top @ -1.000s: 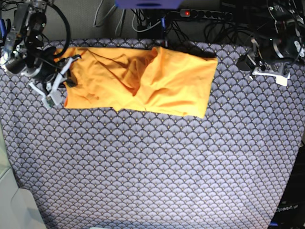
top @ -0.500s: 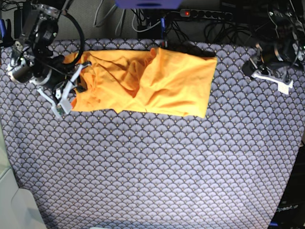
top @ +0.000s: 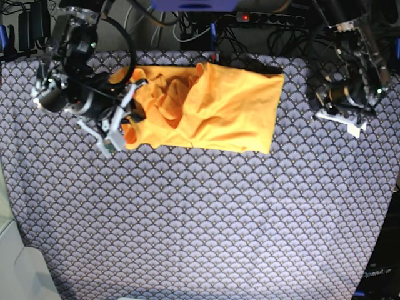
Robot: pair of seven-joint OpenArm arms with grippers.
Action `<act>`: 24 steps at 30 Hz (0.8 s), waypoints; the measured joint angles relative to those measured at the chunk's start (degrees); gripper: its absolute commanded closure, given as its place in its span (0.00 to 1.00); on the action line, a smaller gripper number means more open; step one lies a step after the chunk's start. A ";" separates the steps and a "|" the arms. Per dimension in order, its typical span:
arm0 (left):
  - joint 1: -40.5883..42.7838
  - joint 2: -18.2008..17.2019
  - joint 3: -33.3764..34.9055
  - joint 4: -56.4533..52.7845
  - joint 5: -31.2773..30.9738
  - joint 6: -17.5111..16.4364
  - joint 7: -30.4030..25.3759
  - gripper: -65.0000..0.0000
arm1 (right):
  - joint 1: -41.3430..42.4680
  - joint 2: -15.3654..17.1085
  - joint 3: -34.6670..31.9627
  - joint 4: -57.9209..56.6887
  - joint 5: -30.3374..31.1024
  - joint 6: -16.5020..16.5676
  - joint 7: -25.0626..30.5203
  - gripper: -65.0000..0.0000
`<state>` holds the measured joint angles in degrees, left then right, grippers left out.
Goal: Fold the T-shirt properly
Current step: 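Grasp the strip's end with the right gripper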
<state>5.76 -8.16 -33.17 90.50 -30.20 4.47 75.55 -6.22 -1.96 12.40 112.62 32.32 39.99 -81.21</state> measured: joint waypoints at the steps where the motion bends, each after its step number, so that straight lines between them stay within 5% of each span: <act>1: -0.26 0.63 0.02 -0.39 1.64 0.00 -0.24 1.00 | -0.02 -0.52 -0.96 0.04 0.26 0.00 0.07 1.00; 10: -0.02 1.97 3.37 -0.24 3.65 -0.02 -3.15 1.00 | 0.50 -3.06 -7.02 0.96 10.01 0.00 0.20 1.00; 24: 1.42 1.73 6.08 0.37 3.41 0.00 -5.25 1.00 | 5.07 -5.05 -22.67 -0.55 13.22 0.00 4.70 1.00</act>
<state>7.18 -6.44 -27.09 90.87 -26.79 4.47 70.30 -1.15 -7.01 -10.26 112.07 45.54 39.99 -76.51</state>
